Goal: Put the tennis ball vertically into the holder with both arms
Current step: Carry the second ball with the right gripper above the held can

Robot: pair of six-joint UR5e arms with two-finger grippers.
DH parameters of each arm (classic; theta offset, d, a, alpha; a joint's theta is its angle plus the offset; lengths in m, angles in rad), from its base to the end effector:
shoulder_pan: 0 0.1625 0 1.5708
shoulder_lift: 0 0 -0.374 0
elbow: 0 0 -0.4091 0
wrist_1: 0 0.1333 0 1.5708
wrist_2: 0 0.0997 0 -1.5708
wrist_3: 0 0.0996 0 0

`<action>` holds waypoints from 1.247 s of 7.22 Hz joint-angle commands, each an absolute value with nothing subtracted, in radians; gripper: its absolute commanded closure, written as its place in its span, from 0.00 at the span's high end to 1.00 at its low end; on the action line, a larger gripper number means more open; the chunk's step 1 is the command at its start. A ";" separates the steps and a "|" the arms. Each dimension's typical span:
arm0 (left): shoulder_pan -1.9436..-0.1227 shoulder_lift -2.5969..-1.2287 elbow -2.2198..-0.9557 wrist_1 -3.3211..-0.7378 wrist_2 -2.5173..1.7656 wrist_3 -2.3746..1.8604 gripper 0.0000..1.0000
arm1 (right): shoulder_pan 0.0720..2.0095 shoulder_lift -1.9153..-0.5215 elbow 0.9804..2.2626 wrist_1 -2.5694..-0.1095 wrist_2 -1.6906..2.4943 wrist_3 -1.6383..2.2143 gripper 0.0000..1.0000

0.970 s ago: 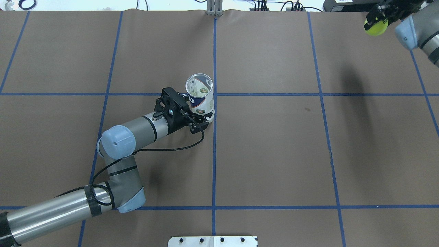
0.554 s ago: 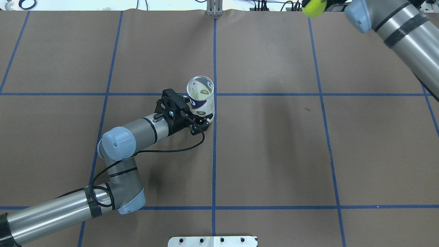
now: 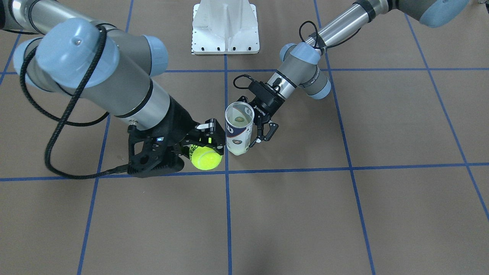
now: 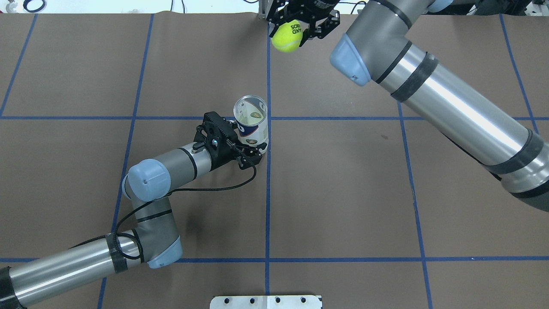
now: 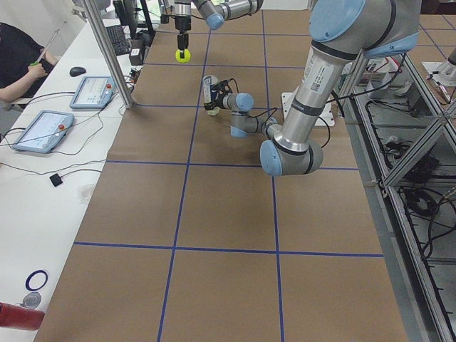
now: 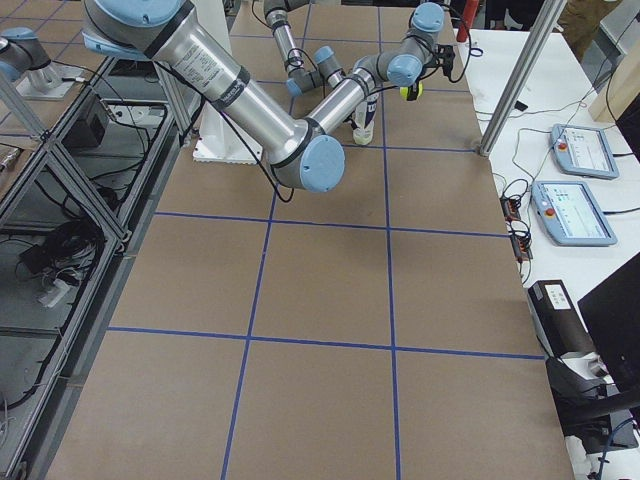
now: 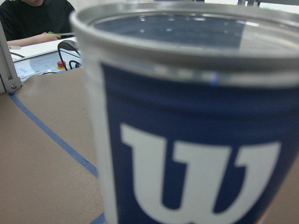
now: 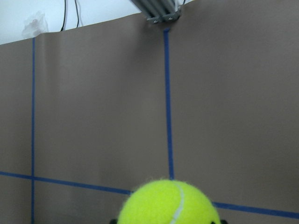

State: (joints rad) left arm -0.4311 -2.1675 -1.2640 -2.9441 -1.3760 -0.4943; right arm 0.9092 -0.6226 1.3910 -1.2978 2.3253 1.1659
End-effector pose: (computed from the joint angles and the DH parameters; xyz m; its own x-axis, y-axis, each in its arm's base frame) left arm 0.5634 -0.4271 0.2466 0.4753 0.7320 -0.4881 0.3514 0.3507 0.8681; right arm -0.3854 -0.6009 0.0469 0.3686 0.0062 0.9296 -0.0723 0.9971 0.0221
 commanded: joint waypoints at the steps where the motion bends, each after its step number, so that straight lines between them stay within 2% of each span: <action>1: -0.431 -2.168 -1.264 -2.944 -1.376 -0.495 0.99 | 0.795 -0.598 1.471 -1.398 2.223 1.203 0.00; 3: -0.433 -2.166 -1.264 -2.947 -1.376 -0.494 0.99 | 0.723 -0.597 1.535 -1.485 2.165 1.215 0.00; 9: -0.433 -2.164 -1.262 -2.947 -1.376 -0.494 0.99 | 0.716 -0.612 1.567 -1.551 2.167 1.223 0.00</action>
State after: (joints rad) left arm -0.4326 -2.1645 -1.2628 -2.9468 -1.3760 -0.4939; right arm 0.7164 -0.6070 1.5488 -1.5180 2.1662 1.2225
